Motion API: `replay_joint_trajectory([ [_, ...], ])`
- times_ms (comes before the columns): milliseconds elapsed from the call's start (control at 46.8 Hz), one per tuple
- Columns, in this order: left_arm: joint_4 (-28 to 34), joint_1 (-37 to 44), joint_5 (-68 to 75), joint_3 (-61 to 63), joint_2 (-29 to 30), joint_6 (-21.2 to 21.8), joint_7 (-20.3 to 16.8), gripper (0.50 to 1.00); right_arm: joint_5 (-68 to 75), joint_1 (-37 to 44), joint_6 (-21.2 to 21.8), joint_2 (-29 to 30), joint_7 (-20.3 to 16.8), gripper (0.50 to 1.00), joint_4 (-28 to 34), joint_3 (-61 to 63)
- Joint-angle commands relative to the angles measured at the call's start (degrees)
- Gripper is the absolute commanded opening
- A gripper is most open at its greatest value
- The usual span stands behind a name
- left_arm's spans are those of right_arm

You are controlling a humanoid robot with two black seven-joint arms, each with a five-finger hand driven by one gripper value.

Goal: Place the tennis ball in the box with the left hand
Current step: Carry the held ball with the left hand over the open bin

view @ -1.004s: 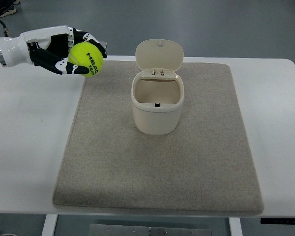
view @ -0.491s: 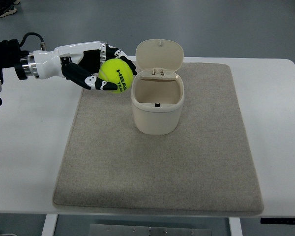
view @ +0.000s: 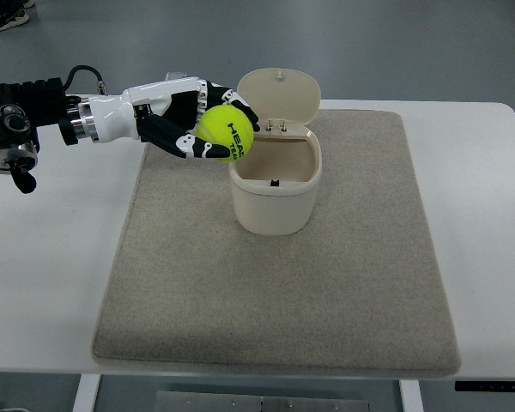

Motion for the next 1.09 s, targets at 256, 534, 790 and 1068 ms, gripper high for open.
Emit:
replay_joint_trajectory([
  [256, 0.56, 0.97, -0.98, -0.60, -3.44, 4.02, -0.01, 0.516, 0.00, 0.00, 0.05, 0.00, 0.00, 0.903, 0.00, 0.00],
  [534, 0.92, 1.06, -3.09, -0.78, -4.23, 6.74, -0.01, 0.510, 0.00, 0.00, 0.05, 0.00, 0.00, 0.901, 0.00, 0.00],
  [790, 1.09, 1.06, -3.26, -0.78, -4.32, 6.92, -0.01, 0.512, 0.00, 0.00, -0.04, 0.00, 0.00, 0.903, 0.00, 0.00],
  [1068, 1.09, 1.14, -3.70, -0.78, -5.46, 8.94, -0.09, 0.600, 0.00, 0.00, 0.05, 0.00, 0.00, 0.901, 0.00, 0.00],
])
